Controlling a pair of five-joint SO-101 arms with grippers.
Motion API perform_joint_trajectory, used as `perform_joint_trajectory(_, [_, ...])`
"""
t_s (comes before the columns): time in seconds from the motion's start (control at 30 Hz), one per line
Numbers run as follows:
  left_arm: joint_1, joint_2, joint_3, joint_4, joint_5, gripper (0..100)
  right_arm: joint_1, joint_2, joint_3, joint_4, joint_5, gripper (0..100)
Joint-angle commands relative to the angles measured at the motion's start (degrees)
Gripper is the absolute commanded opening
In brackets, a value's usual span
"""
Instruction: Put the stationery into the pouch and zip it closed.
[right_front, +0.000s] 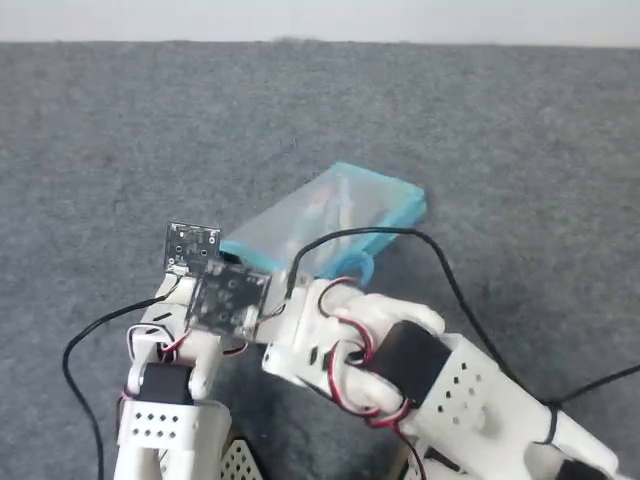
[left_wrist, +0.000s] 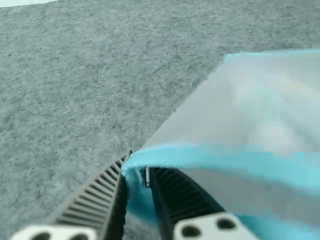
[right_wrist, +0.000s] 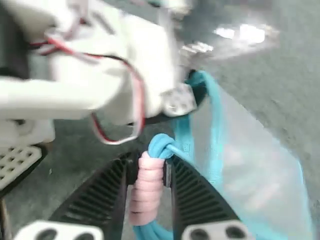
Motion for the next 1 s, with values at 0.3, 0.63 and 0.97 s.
perform_joint_trajectory(0.3, [0.35, -0.44, -2.42, -0.79, 0.79, 1, -16.40, -6.55, -1.93, 1.10, 5.89, 0.6])
perform_joint_trajectory(0.63, [-7.47, -0.44, -4.26, -0.44, 1.32, 1, 1.45, -6.46, -0.44, -0.84, -0.53, 0.6])
perform_joint_trajectory(0.97, [-10.55, -0.53, -4.88, 0.35, 2.81, 1, 11.30, -2.15, 0.79, -3.03, -4.40, 0.6])
